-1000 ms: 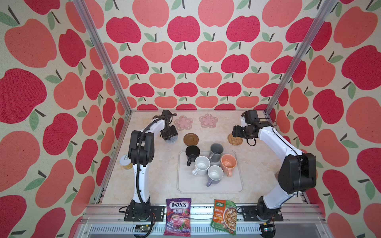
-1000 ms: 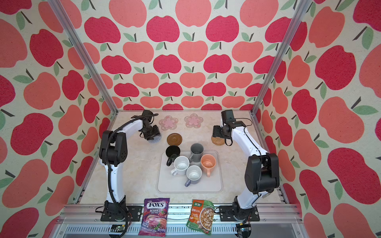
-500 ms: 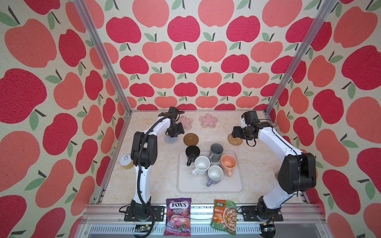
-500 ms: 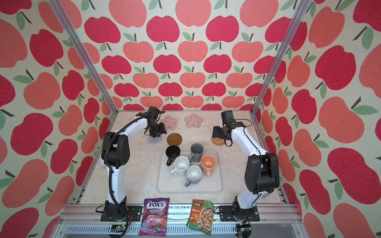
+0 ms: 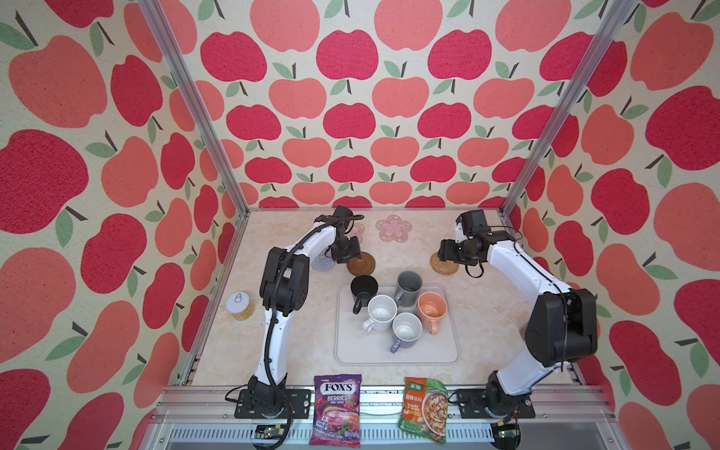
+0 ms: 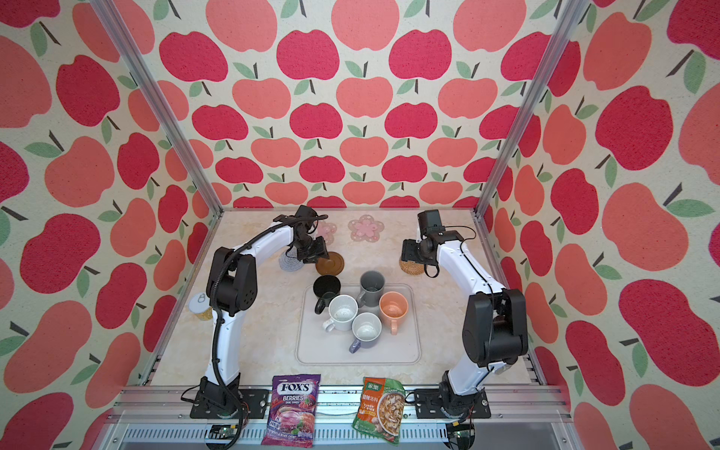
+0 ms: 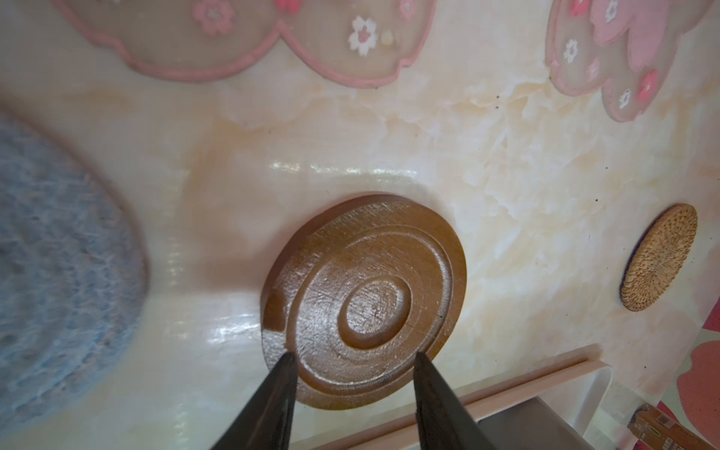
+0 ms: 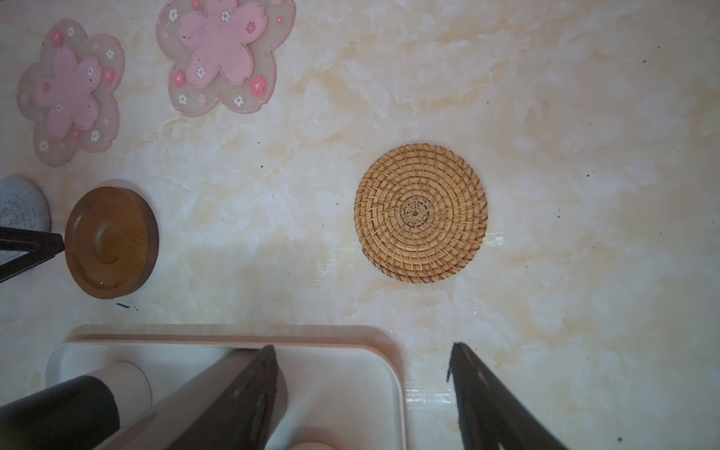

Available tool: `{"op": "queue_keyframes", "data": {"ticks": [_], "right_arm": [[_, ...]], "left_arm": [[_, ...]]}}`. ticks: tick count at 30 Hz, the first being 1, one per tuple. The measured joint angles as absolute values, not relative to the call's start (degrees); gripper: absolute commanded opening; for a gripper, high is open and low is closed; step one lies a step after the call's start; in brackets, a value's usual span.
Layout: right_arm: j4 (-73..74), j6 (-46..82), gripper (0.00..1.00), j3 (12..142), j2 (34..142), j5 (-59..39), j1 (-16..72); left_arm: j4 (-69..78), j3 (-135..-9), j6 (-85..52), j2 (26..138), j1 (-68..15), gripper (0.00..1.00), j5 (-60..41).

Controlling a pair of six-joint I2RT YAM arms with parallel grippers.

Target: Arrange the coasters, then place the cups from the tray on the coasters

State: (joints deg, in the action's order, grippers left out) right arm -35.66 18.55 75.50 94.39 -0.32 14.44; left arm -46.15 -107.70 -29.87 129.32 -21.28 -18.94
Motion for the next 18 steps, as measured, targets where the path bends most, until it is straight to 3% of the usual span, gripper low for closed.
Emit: {"op": "queue_keyframes", "data": {"ticks": [18], "right_arm": [[-35.09,19.81,0.73,74.26,94.83,-1.19,14.44]], "left_arm": [[-43.86,-109.12,-29.26,133.58,-24.38,0.39,-23.62]]}}
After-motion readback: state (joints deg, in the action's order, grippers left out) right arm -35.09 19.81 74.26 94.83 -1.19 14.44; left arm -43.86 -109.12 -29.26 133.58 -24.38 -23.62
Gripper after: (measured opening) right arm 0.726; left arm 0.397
